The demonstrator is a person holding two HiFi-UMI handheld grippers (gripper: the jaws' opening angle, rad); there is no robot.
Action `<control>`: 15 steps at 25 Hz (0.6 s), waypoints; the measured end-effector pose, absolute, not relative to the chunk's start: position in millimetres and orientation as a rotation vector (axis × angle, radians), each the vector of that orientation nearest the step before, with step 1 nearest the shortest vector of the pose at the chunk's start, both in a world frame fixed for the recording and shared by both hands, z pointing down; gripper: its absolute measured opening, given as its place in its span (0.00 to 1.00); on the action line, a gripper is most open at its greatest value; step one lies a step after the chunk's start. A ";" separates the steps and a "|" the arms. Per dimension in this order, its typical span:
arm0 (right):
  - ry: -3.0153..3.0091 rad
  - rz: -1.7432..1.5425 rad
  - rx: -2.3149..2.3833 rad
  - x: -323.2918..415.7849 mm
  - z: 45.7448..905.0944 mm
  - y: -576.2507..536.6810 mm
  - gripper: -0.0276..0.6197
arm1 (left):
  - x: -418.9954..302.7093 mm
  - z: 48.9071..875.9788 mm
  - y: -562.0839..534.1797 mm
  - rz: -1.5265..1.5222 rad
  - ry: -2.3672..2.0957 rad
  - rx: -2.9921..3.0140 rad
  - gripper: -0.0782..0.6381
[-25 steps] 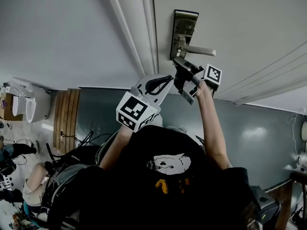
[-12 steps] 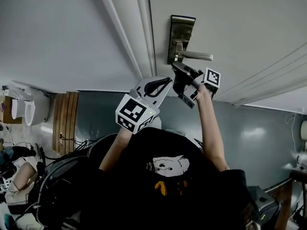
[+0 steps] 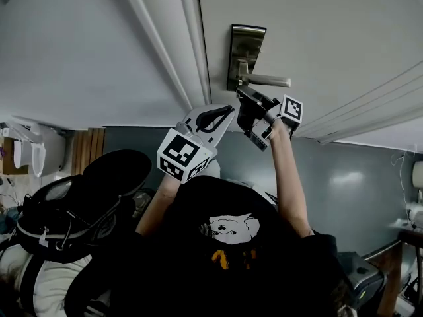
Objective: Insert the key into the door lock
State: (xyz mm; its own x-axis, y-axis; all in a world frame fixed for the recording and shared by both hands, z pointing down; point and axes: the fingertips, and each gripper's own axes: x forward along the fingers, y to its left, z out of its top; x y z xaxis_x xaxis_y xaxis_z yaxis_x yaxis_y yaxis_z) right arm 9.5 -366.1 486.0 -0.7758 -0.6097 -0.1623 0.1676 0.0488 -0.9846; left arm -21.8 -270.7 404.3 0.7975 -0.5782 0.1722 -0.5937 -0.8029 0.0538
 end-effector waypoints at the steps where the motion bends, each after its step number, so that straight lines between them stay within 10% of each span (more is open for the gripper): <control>1: 1.758 -1.785 -0.449 11.3 487.6 -368.4 0.08 | -19.6 405.5 -274.3 0.225 -0.934 2.878 0.14; 15: 1.728 -1.713 -0.492 23.8 506.9 -392.7 0.09 | -10.0 426.0 -298.7 0.232 -0.926 2.865 0.14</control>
